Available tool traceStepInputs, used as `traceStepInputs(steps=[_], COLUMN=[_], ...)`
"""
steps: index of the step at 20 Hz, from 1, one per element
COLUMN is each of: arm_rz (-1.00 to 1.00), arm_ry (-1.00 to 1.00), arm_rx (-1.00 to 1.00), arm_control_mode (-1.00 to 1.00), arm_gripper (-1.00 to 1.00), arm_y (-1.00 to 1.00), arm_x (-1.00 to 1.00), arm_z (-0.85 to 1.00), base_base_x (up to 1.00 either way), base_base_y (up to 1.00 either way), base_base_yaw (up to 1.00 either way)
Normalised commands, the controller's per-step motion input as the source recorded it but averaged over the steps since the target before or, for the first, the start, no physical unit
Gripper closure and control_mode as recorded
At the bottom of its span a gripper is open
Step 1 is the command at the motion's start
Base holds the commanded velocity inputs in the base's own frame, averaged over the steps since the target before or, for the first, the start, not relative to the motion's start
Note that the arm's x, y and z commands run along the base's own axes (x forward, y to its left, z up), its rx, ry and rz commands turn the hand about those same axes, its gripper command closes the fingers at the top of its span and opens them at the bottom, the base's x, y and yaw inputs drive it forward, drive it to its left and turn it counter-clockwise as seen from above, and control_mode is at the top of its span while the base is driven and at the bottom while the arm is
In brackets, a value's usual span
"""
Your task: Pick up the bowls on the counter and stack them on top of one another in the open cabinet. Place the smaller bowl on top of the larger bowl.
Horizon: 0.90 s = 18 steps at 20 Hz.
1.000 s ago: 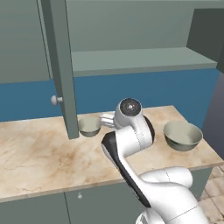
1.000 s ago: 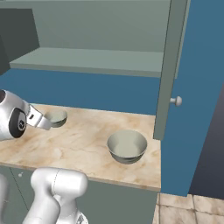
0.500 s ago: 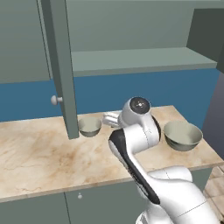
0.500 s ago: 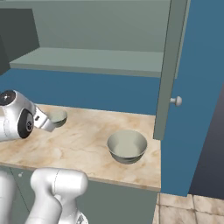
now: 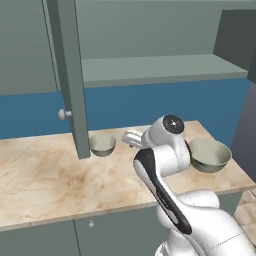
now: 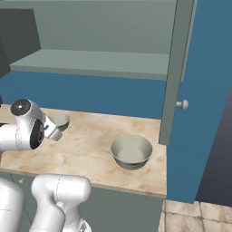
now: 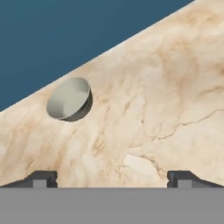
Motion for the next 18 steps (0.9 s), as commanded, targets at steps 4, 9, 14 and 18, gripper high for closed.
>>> traceStepInputs(steps=[4,9,14,18], arm_rz=[-0.02,-0.03,-0.02,-0.01], arm_ry=[0.04,0.09,0.11,0.08], arm_rx=[0.00,0.00,0.00,0.00], arm_control_mode=[-1.00,-1.00,-1.00,-1.00], arm_gripper=[-1.00,-1.00,-1.00,-1.00], arm_y=[0.18,0.22,0.24,0.20], arm_x=[0.48,0.59,0.63,0.51], arm_z=[-0.08,-0.14,-0.20,-0.27], base_base_x=[0.00,0.00,0.00,0.00], base_base_y=[0.00,0.00,0.00,0.00], base_base_yaw=[0.00,0.00,0.00,0.00])
